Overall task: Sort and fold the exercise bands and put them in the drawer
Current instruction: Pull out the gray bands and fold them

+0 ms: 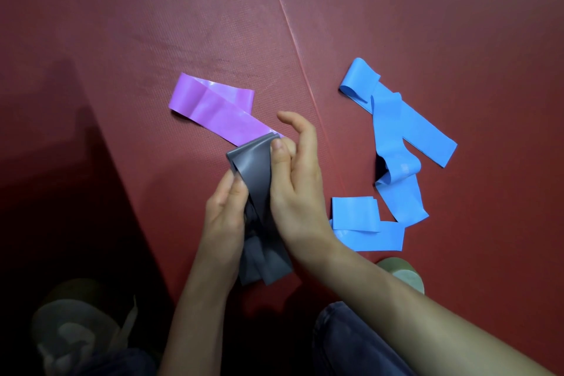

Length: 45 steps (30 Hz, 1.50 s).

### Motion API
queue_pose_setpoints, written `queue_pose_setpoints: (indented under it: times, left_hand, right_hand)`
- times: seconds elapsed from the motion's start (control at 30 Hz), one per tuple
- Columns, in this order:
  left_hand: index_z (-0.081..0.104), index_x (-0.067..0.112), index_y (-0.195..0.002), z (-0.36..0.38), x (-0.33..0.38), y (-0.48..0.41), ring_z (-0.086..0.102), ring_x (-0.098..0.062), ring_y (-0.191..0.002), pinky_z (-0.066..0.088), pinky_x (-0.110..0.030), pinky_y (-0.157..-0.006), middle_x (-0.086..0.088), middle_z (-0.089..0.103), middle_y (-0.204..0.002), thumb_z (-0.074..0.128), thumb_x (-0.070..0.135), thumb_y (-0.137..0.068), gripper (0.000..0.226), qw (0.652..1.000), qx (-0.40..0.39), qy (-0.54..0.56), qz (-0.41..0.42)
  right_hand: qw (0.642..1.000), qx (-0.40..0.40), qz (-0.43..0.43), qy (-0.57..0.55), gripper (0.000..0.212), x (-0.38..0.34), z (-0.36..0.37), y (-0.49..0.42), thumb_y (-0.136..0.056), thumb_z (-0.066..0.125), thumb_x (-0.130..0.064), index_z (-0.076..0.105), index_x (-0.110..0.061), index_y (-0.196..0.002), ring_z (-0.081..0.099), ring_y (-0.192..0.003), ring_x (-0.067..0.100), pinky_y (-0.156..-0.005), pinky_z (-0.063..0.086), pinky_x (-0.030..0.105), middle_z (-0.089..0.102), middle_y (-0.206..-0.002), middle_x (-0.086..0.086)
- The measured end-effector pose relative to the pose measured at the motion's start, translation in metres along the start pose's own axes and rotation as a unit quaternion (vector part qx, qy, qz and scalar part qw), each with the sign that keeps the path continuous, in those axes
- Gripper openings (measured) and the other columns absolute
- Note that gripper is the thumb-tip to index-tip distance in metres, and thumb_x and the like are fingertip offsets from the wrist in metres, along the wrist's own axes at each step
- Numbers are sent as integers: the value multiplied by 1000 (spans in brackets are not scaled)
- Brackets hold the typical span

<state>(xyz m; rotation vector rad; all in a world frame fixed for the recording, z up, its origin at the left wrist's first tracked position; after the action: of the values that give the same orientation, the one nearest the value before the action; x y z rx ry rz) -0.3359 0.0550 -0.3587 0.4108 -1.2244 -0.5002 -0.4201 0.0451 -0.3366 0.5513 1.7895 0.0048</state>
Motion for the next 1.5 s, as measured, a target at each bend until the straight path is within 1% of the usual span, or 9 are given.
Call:
queue_pose_setpoints:
  times: [0.13,0.47,0.77,0.9,1.0,1.1,1.23,1.37,1.5]
  left_hand:
    - [60,19,-101,0,-2,0,66,0,-85,50,-13,-71,13,73,-88,41,18,-84,26,1000,-10,27,-6]
    - [57,18,-90,7,3,4,64,7,-69,47,-7,-62,16,72,-71,40,18,-92,17,1000,-6,19,-16]
    - [49,6,-98,-3,3,3,59,7,-54,44,-6,-53,17,67,-57,36,0,-92,16,997,54,-45,25]
    - [55,19,-92,-8,5,1,64,3,-67,49,-10,-61,16,71,-72,44,10,-92,15,997,67,-8,26]
    - [57,23,-90,-9,5,1,63,3,-69,50,-12,-63,15,71,-74,43,23,-82,15,997,71,17,31]
    - [57,24,-90,-12,8,0,62,5,-71,49,-11,-64,17,69,-74,42,26,-82,17,995,85,34,45]
    - [56,24,-91,-14,12,-3,61,7,-72,47,-9,-66,20,69,-76,41,26,-83,18,993,89,46,59]
    - [56,24,-93,-12,11,-3,62,8,-76,47,-9,-68,20,70,-78,40,25,-83,19,993,83,50,61]
    - [56,23,-92,-13,13,-4,62,8,-74,48,-9,-67,19,70,-76,41,25,-82,18,992,87,66,62]
  right_hand:
    - [1000,6,5,-7,28,-2,2,0,-93,33,-19,42,-23,-119,46,-62,16,-69,43,49,52,-69,17]
    - [1000,5,11,-8,28,4,5,-1,-93,33,-19,42,-23,-119,47,-67,15,-73,43,44,49,-70,3]
    - [997,-75,7,-36,33,10,8,-1,-93,41,-14,40,-23,-125,38,-55,4,-59,34,14,37,-59,-10]
    - [988,-130,-7,-85,31,16,2,4,-82,47,-16,40,-35,-106,46,-78,-5,-81,37,10,47,-83,-13]
    - [989,-142,-48,-6,39,30,-9,10,-72,48,-25,39,-31,-109,46,-95,-4,-91,34,8,46,-101,-16]
    - [980,-174,-24,94,48,60,-24,13,-67,51,-31,46,-25,-115,49,-101,9,-95,38,22,50,-104,-9]
    - [924,-251,-43,284,48,101,-41,19,-73,49,-40,58,-13,-112,42,-110,12,-98,40,37,55,-115,6]
    - [910,-227,-88,337,30,108,-43,20,-80,50,-38,63,-11,-79,47,-107,18,-93,44,38,62,-107,6]
    - [854,-251,-222,398,22,104,-46,29,-86,47,-28,57,-11,-77,48,-105,17,-103,32,33,67,-95,7]
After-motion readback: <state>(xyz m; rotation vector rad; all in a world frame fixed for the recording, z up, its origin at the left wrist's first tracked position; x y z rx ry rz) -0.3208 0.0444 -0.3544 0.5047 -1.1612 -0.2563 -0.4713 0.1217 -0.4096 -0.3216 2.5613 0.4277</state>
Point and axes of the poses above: each hand's wrist, its own y-axis away from the middle knuckle, its own z-axis out of the palm, x = y × z, the point moved 3 cm from there along -y, towards the middle knuckle
